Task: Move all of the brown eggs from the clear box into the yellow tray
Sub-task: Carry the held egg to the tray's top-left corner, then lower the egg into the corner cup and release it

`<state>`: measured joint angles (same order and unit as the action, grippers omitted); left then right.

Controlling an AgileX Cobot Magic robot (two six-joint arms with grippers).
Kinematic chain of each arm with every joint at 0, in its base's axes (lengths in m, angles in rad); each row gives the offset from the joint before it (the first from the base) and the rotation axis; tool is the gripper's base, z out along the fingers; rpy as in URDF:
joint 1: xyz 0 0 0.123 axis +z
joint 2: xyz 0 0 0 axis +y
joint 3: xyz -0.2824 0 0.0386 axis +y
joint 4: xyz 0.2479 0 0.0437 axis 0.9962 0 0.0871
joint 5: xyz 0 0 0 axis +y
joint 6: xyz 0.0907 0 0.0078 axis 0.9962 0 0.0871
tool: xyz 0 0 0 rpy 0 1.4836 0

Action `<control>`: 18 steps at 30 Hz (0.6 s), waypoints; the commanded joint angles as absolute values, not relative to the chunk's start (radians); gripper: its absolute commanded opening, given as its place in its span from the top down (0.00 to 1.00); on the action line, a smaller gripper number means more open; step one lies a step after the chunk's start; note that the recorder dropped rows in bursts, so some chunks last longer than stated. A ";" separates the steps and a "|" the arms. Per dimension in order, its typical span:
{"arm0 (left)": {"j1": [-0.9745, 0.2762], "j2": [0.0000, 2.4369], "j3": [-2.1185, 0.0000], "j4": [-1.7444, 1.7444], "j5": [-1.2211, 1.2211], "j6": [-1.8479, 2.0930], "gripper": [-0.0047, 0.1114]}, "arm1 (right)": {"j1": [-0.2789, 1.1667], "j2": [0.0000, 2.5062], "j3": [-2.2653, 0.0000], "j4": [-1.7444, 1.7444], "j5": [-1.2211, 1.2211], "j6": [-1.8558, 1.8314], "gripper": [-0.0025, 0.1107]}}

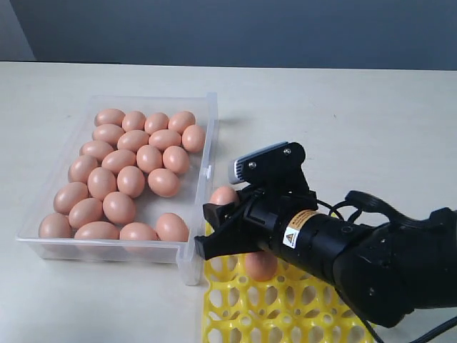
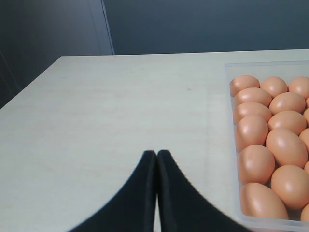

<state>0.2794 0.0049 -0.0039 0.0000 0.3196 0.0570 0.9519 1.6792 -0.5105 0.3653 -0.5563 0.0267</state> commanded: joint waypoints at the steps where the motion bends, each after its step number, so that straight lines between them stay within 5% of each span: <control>1: 0.275 0.000 0.000 0.000 0.309 0.057 0.96 | 0.948 1.718 -0.507 0.342 -0.570 0.048 0.98; 18: 0.275 0.000 0.000 0.000 0.309 0.057 0.96 | 0.948 1.797 -0.507 0.251 -0.614 0.098 0.95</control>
